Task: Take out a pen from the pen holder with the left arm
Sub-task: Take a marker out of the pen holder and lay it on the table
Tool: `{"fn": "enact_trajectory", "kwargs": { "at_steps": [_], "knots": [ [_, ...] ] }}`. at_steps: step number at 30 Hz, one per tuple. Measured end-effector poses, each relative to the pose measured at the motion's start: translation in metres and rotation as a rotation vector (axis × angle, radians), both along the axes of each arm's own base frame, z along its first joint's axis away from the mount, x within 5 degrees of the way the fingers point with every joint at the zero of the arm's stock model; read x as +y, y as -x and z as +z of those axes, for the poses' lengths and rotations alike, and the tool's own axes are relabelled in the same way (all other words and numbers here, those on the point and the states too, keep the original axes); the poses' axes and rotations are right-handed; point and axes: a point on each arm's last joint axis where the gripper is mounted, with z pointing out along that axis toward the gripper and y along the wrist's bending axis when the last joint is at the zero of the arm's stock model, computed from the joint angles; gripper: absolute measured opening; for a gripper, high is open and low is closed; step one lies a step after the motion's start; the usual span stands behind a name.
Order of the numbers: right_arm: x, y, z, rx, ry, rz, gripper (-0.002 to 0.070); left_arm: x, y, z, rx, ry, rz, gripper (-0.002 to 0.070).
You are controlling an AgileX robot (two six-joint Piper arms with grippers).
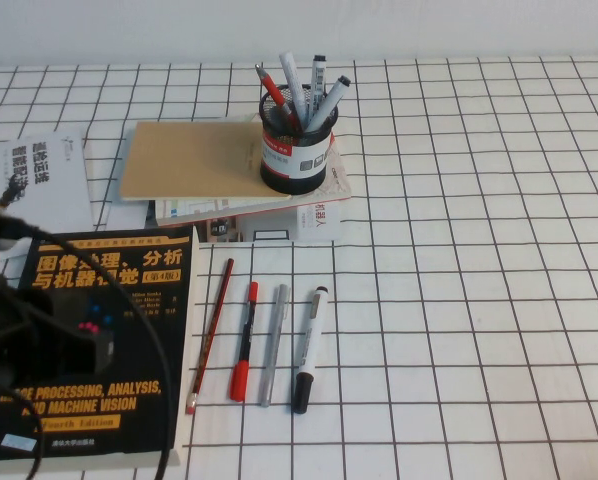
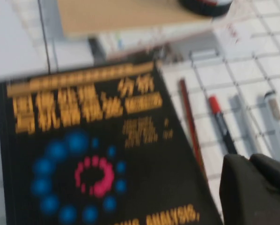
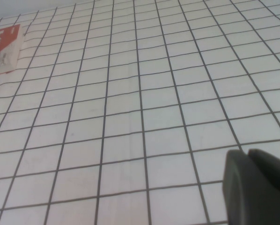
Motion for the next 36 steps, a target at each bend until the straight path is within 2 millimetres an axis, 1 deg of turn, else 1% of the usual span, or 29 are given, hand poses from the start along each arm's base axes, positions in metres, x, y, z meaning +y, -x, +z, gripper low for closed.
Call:
{"fn": "enact_trajectory", "kwargs": {
  "at_steps": [3,8,13,18,25,31,33,36],
  "knots": [
    [0.000,0.000,0.000,0.000,0.000,0.000,-0.0016,0.008,0.005,-0.023,0.087,0.020,0.056,-0.0001],
    [0.000,0.000,0.000,0.000,0.000,0.000,-0.0016,0.021,0.011,-0.053,0.183,0.031,0.141,-0.0001],
    [0.000,0.000,0.000,0.000,0.000,0.000,-0.0017,0.028,0.027,-0.067,0.197,0.053,0.165,-0.0001],
    [0.000,0.000,0.000,0.000,0.000,0.000,-0.0016,0.037,0.046,-0.066,0.118,0.099,0.188,-0.0001],
    [0.000,0.000,0.000,0.000,0.000,0.000,-0.0016,0.054,0.069,-0.049,-0.067,0.154,0.274,-0.0001],
    [0.000,0.000,0.000,0.000,0.000,0.000,-0.0016,0.061,0.087,-0.038,-0.200,0.193,0.310,-0.0001],
    [0.000,0.000,0.000,0.000,0.000,0.000,-0.0016,0.064,0.090,-0.036,-0.238,0.163,0.314,-0.0001],
    [0.000,0.000,0.000,0.000,0.000,0.000,-0.0016,0.069,0.092,-0.035,-0.279,0.068,0.317,-0.0001]
  ]
}}
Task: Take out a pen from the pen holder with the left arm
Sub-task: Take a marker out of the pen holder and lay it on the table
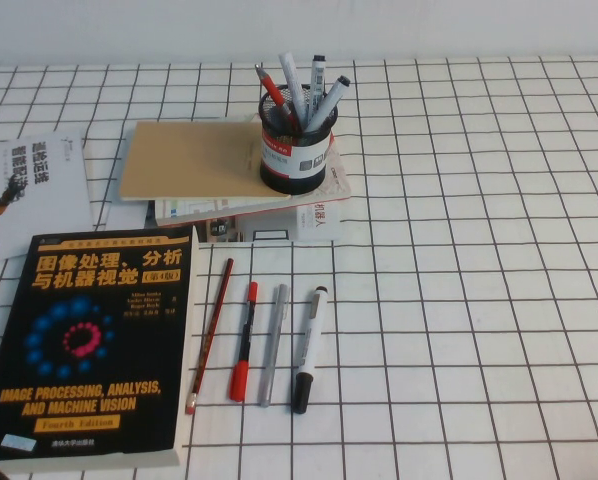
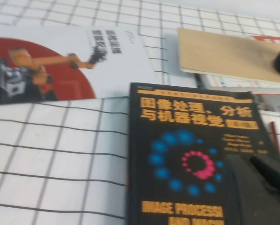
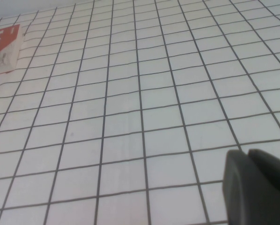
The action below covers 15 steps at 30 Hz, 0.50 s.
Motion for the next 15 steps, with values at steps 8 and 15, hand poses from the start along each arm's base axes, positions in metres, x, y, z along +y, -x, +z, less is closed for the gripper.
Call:
{"fn": "enact_trajectory", "kwargs": {
  "at_steps": [8,15],
  "knots": [
    [0.000,0.000,0.000,0.000,0.000,0.000,-0.0016,0.002,0.000,-0.021,-0.050,-0.131,-0.014,-0.0002],
    [0.000,0.000,0.000,0.000,0.000,0.000,-0.0017,0.001,0.012,-0.061,-0.188,-0.157,-0.019,-0.0002]
  ]
}}
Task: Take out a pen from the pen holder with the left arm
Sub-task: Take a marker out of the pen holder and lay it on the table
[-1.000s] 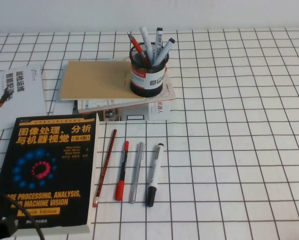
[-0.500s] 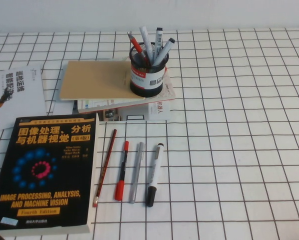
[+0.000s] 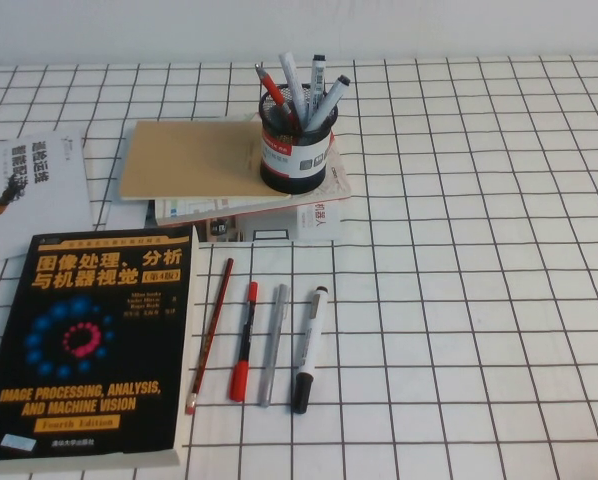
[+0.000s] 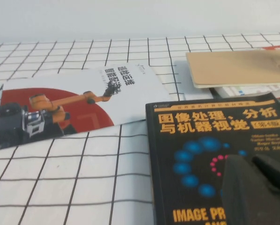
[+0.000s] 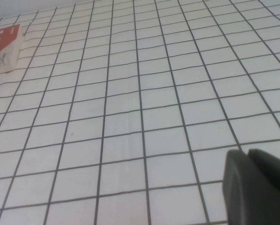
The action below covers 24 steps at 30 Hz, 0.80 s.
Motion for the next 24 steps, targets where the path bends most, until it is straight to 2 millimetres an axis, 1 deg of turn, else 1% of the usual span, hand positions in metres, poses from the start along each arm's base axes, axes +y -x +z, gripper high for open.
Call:
{"fn": "enact_trajectory", "kwargs": {
  "at_steps": [3,6,13,18,24],
  "knots": [
    [0.000,0.000,0.000,0.000,0.000,0.000,-0.0016,0.000,-0.001,-0.019,0.020,-0.006,0.003,-0.0002],
    [0.000,0.000,0.000,0.002,0.000,0.000,-0.0016,-0.001,0.000,-0.025,0.057,-0.004,-0.001,-0.0002],
    [0.000,0.000,0.000,0.002,0.000,0.000,-0.0016,-0.002,0.002,-0.031,0.129,0.006,-0.018,-0.0002],
    [0.000,0.000,0.000,0.002,0.000,0.000,-0.0016,-0.004,0.002,-0.031,0.128,-0.009,-0.059,-0.0002],
    [0.000,0.000,0.000,0.002,0.000,0.000,-0.0016,-0.005,0.002,-0.031,0.130,-0.006,-0.067,-0.0002]
  ]
}}
